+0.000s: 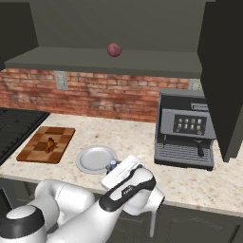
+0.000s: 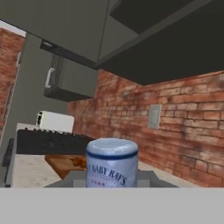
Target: Pick the chicken drumstick from the plate and place it on the cutting board. Then pick the condiment bottle from the cabinet and place it next to the cutting board.
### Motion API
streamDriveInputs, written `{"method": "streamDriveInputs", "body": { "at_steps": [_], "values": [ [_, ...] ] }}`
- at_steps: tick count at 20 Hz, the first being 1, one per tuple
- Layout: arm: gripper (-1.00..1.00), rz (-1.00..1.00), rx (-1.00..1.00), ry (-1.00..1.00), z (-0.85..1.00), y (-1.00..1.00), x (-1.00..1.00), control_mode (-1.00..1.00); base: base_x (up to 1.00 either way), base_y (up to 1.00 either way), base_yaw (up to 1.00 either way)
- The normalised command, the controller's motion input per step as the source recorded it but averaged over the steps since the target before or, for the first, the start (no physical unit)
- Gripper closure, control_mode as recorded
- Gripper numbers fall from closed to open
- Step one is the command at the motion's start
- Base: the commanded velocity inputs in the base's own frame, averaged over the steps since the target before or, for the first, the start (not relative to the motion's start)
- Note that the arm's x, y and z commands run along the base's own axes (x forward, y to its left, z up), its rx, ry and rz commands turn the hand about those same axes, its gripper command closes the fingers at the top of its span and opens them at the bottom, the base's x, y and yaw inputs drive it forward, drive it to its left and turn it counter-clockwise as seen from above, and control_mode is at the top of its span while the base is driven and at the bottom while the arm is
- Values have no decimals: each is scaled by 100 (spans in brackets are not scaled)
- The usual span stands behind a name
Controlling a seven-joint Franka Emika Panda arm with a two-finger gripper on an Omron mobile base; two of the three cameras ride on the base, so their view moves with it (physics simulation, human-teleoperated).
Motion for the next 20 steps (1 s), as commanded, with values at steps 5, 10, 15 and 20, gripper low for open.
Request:
{"method": "streamDriveInputs", "body": {
  "at_steps": [5, 10, 15, 20],
  "values": [
    [100, 0, 0, 1, -12, 0, 15, -100, 0, 0, 0],
    [100, 0, 0, 0, -7, 0, 17, -100, 0, 0, 0],
    [100, 0, 0, 0, -7, 0, 15, -100, 0, 0, 0],
    [100, 0, 0, 0, -9, 0, 13, -100, 0, 0, 0]
  ]
}}
